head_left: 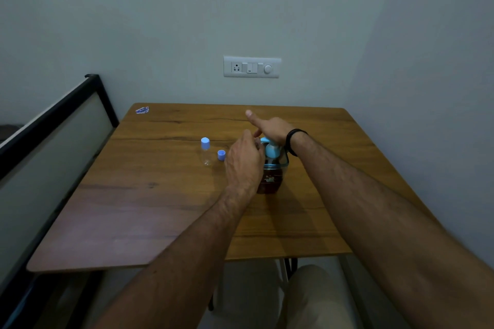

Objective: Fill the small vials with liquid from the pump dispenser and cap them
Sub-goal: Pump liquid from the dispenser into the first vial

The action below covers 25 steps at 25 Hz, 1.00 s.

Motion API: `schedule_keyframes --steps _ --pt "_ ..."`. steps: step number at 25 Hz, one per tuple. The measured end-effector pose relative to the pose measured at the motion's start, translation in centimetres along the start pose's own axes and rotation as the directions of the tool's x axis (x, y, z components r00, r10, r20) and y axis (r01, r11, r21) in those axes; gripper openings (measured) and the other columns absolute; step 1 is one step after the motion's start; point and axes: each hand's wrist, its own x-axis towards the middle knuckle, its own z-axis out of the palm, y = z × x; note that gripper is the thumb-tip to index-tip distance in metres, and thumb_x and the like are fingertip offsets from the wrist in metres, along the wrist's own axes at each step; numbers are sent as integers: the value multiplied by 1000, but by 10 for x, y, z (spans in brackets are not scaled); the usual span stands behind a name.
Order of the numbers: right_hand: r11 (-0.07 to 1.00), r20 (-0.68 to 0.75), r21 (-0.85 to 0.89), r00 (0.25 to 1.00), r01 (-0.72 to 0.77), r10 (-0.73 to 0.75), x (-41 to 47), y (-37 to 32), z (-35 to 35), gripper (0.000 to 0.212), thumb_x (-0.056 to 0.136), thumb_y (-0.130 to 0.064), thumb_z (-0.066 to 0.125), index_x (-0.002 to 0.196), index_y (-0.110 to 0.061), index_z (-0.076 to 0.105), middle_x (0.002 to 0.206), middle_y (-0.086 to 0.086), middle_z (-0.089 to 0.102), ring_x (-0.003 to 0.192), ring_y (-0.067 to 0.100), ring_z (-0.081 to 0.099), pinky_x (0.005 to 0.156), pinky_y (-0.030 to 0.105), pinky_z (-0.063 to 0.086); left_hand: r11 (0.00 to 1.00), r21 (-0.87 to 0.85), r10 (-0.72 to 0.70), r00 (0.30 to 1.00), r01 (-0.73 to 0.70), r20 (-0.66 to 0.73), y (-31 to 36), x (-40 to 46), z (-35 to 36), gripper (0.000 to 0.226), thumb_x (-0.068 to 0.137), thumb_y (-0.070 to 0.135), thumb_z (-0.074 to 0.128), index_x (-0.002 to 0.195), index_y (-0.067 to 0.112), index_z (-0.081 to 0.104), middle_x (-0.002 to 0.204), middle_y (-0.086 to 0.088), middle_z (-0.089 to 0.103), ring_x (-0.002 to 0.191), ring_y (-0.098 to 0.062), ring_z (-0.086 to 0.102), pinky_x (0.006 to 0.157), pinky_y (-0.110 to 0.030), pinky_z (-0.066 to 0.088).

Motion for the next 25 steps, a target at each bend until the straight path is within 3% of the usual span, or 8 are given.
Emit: schedule_keyframes --steps 3,8,13,18,22,25 --pt "998 59 47 998 -39 36 -4 -1 -3 94 84 -89 32 125 -14 70 113 1 50 102 22 51 85 39 38 1000 3 6 1000 -6 -8 1 1 0 13 104 27 52 95 21 44 86 7 54 78 -10 53 68 -23 39" --pt "999 -84 -26 996 38 -40 10 3 7 63 99 -65 45 105 -12 77 120 7 70 76 11 57 70 32 43 1000 20 -5 1000 5 0 0 1 1 11 105 26 52 98 19 46 85 7 52 78 -12 52 64 -23 39" --pt "997 85 54 995 -53 48 -3 -2 -4 94 82 -91 35 128 -16 68 114 1 54 103 23 54 84 40 41 1000 -3 -10 1000 10 15 1 1 -2 13 103 26 55 97 21 44 87 7 53 81 -11 53 69 -25 41" --pt "1000 -88 -4 996 24 -24 6 4 6 66 96 -70 45 103 -14 78 120 4 69 78 12 58 76 34 43 1000 18 0 1000 0 14 1 0 -1 11 103 25 55 100 17 47 88 5 53 80 -12 51 69 -25 37" --pt "997 52 67 998 -48 44 -6 -2 -3 91 85 -87 36 125 -13 69 113 2 52 101 23 53 83 40 40 1000 0 -10 1000 10 0 2 0 -2 14 103 26 54 95 19 45 85 5 54 80 -13 54 66 -26 39" --pt "998 -24 56 1000 -3 4 -1 2 3 81 91 -80 39 114 -12 74 112 2 62 92 19 57 82 36 42 1000 12 -13 1000 13 16 2 0 -2 13 104 27 53 97 19 45 88 5 53 81 -11 51 68 -25 36"
